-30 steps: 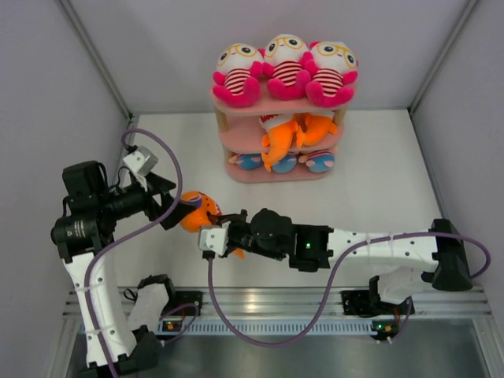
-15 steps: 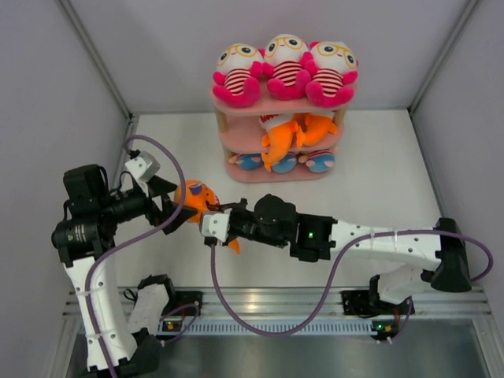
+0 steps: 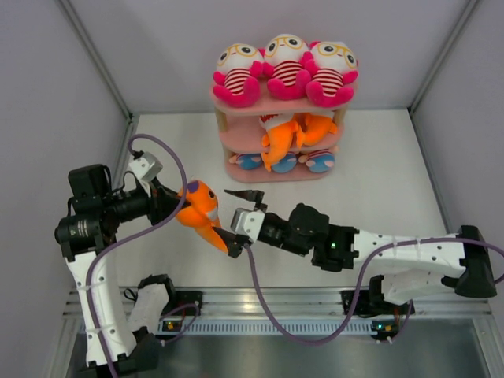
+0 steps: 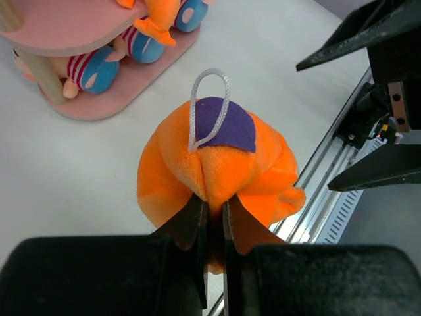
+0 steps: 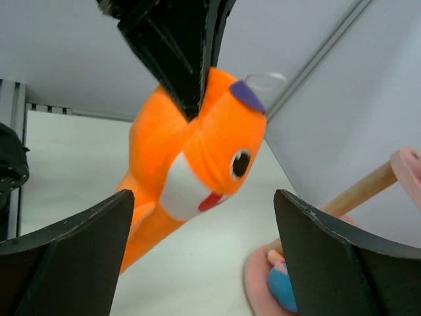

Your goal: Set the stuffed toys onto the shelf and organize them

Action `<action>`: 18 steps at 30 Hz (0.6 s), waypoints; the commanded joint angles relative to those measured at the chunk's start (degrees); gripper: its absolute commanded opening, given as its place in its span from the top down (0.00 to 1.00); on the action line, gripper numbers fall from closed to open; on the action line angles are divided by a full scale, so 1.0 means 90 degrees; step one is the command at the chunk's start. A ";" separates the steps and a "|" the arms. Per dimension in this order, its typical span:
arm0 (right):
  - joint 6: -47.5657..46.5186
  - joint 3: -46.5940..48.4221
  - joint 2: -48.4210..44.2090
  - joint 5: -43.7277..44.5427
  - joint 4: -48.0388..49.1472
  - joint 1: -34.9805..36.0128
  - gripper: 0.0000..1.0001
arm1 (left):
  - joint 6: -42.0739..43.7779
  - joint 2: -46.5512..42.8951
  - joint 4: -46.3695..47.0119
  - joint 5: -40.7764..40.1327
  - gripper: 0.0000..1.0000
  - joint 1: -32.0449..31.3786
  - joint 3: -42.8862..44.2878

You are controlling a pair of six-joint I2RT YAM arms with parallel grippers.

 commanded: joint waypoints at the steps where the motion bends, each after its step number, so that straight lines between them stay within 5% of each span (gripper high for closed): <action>1: 0.1176 -0.0884 -0.0500 -0.0068 0.1178 -0.0062 0.13 | -0.0437 0.0309 0.0293 0.0123 1.00 0.0048 0.0378; 6: 0.2435 -0.1325 -0.0131 0.0184 0.1745 -0.0062 0.10 | -0.0741 0.0486 0.0314 0.0202 1.00 0.0048 0.0447; 18: 0.3600 -0.1013 0.1207 0.0957 0.2117 -0.0345 0.14 | -0.0742 0.0154 0.0314 -0.0023 1.00 0.0048 0.0545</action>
